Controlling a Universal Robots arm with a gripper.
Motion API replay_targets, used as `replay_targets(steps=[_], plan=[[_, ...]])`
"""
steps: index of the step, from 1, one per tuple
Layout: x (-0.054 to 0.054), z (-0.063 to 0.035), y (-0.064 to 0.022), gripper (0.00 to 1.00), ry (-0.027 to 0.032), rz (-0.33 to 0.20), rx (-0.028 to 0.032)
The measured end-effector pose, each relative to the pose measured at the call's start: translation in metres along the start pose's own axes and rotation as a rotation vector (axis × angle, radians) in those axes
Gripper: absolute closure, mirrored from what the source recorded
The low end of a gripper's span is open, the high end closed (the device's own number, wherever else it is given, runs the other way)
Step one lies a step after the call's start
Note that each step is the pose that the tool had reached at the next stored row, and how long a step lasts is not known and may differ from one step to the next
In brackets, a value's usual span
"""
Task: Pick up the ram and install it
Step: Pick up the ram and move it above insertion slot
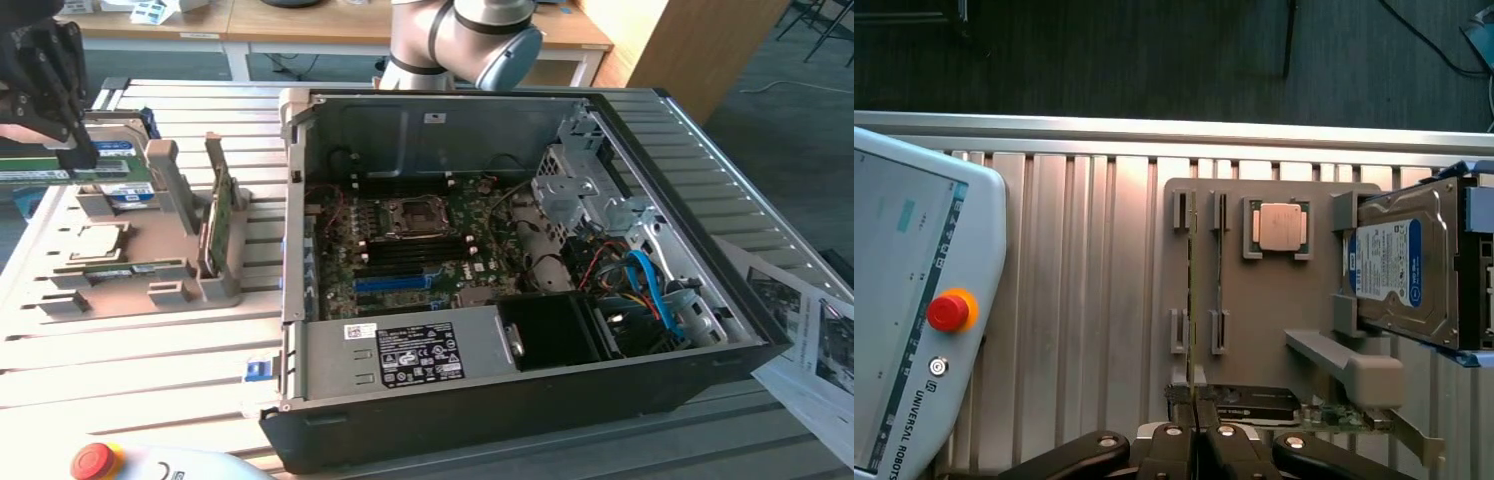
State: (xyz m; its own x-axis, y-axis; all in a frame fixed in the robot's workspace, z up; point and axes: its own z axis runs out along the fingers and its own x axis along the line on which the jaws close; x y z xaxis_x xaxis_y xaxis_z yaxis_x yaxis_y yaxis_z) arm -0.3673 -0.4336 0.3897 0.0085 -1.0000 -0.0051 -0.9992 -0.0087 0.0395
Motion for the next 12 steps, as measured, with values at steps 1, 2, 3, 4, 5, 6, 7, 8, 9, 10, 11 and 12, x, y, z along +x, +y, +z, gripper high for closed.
replay_targets(steps=[1, 2, 3, 4, 5, 6, 7, 8, 9, 10, 11, 12], plan=[[0.000, -0.0001, -0.0020, 0.88, 0.0000, 0.000, -0.0001], [0.000, -0.0001, -0.0040, 0.88, -0.0001, 0.000, -0.0001], [0.000, -0.0002, -0.0059, 0.88, 0.0000, 0.000, -0.0002], [0.000, -0.0003, -0.0078, 0.88, 0.0000, 0.000, -0.0004], [0.000, -0.0004, -0.0096, 0.88, 0.0000, 0.000, -0.0004], [0.000, -0.0004, -0.0113, 0.88, 0.0000, 0.000, -0.0005], [0.000, -0.0005, -0.0133, 0.88, 0.0000, 0.000, -0.0007], [0.000, -0.0006, -0.0150, 0.88, 0.0000, 0.000, -0.0007], [0.000, -0.0007, -0.0168, 0.88, 0.0000, 0.000, -0.0008], [0.000, -0.0007, -0.0185, 0.88, -0.0001, 0.000, -0.0007], [0.001, -0.0008, -0.0201, 0.88, 0.0000, 0.000, -0.0009], [0.001, -0.0008, -0.0218, 0.88, -0.0001, 0.000, -0.0008]])
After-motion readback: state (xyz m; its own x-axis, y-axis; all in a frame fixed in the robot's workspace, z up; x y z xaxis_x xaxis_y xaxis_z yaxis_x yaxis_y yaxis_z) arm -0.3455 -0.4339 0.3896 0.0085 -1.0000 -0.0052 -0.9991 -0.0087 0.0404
